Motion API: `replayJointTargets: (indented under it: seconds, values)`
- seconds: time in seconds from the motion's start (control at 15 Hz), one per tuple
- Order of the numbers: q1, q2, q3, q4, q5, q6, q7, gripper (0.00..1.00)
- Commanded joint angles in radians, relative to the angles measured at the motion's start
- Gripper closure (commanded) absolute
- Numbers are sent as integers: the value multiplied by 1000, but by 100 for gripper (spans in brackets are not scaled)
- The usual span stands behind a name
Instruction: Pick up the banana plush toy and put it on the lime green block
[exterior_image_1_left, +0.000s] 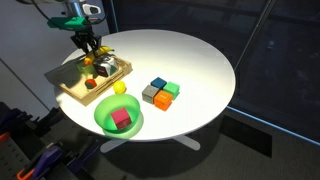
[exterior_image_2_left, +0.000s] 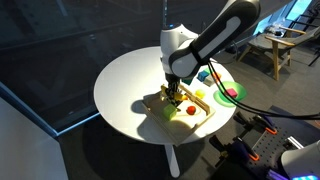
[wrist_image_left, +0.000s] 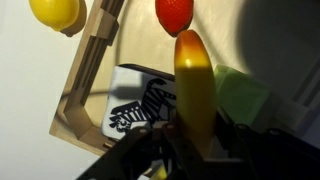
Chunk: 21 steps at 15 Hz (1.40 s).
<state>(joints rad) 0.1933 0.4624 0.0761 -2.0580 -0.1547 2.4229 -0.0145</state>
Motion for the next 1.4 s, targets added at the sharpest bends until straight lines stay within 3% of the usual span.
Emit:
replayJointTargets:
  seconds: [0.0, 0.6, 1.13, 1.2, 1.27, 1.33]
  values:
    - [33, -16, -1, -15, -56, 5, 29, 86]
    - [25, -55, 75, -98, -10, 53, -38, 86]
    - [10, -86, 94, -187, 36, 150, -33, 86]
    - [9, -89, 93, -195, 42, 157, -31, 79]
    - [8, -91, 93, -202, 46, 164, -33, 36]
    - [6, -91, 92, -206, 48, 166, -34, 35]
